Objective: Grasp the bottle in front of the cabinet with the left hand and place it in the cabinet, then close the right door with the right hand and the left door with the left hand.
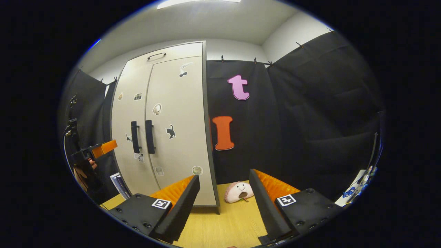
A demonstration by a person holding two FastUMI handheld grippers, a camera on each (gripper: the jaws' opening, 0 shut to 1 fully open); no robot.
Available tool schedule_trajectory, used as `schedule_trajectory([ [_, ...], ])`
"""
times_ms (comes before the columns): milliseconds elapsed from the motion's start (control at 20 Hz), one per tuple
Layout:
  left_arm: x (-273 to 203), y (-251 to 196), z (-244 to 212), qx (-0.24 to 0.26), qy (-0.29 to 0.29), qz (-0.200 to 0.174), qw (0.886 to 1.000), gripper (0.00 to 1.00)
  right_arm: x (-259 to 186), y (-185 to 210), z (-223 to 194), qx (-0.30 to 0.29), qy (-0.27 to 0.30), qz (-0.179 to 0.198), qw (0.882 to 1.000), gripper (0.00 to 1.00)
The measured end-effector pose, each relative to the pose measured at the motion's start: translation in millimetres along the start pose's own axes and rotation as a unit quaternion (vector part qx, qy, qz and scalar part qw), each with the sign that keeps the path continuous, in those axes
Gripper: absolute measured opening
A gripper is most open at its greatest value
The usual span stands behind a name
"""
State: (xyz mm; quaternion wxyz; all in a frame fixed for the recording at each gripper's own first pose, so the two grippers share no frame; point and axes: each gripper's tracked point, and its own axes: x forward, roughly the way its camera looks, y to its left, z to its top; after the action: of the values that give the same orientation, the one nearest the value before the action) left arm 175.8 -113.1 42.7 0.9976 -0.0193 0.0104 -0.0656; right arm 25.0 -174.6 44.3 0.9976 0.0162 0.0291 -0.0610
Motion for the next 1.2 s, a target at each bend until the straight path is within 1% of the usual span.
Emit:
schedule_trajectory([
  [250, -48, -2, -5, 0.011, 0.013, 0.016, 1.000, 0.95, -6, 11, -4, -0.003, 0.000, 0.019, 1.000, 0.95],
  [450, -71, -2, -5, 0.002, 0.006, 0.029, 1.000, 0.95, -5, 19, -7, 0.002, -0.003, 0.036, 0.999, 0.96],
  [600, -84, 1, -8, -0.002, 0.008, 0.039, 0.999, 0.96, -5, 23, -9, 0.000, -0.002, 0.045, 0.999, 0.96],
  [950, -106, 17, -9, 0.014, 0.013, 0.066, 0.998, 0.96, -2, 33, -19, 0.003, 0.007, 0.062, 0.998, 0.96],
  [1200, -111, 20, -5, 0.010, 0.011, 0.071, 0.997, 0.95, -4, 39, -17, 0.002, 0.006, 0.070, 0.998, 0.96],
])
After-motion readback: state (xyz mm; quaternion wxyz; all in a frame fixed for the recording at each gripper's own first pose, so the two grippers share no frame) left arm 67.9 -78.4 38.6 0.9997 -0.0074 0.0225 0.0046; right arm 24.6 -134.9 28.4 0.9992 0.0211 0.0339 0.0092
